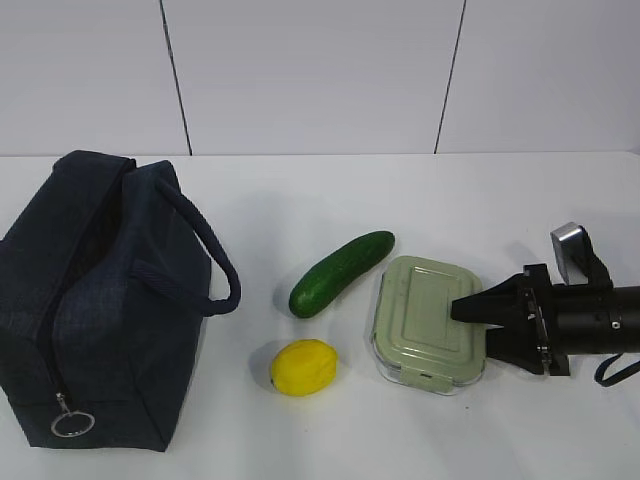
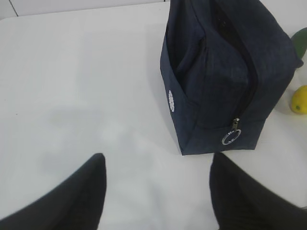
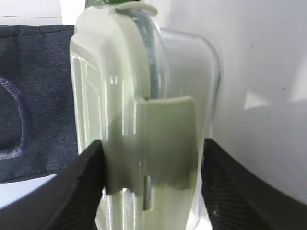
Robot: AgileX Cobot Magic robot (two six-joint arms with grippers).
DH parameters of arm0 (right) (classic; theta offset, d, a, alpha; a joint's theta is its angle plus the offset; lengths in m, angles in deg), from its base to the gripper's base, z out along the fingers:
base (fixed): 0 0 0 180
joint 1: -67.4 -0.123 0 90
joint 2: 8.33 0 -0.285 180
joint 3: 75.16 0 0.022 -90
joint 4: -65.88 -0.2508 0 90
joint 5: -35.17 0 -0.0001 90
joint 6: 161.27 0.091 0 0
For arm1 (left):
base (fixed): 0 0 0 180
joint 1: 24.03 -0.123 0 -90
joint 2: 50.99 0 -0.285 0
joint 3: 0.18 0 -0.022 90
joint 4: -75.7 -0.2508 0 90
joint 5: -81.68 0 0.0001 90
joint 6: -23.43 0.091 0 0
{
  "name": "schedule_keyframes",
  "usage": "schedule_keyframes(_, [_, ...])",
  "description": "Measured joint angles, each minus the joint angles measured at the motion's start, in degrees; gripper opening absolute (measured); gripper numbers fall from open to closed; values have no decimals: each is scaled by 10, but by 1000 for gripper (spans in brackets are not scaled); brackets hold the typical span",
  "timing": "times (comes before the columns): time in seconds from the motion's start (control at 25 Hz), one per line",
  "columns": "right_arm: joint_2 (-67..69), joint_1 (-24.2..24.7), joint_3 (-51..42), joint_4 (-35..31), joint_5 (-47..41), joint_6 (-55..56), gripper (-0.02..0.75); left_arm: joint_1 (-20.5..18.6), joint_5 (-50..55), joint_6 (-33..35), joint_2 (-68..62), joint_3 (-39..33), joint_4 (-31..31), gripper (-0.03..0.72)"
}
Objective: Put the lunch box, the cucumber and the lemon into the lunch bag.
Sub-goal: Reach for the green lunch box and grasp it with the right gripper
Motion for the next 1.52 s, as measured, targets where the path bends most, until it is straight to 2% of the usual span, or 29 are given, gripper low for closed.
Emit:
schedule_keyframes(1.4, [0, 0, 0, 1, -1, 9, 460, 0, 0, 0, 0, 0, 0, 449])
schedule_keyframes(1.52, [0, 0, 0, 1, -3, 11, 436, 0, 0, 0, 0, 0, 0, 447])
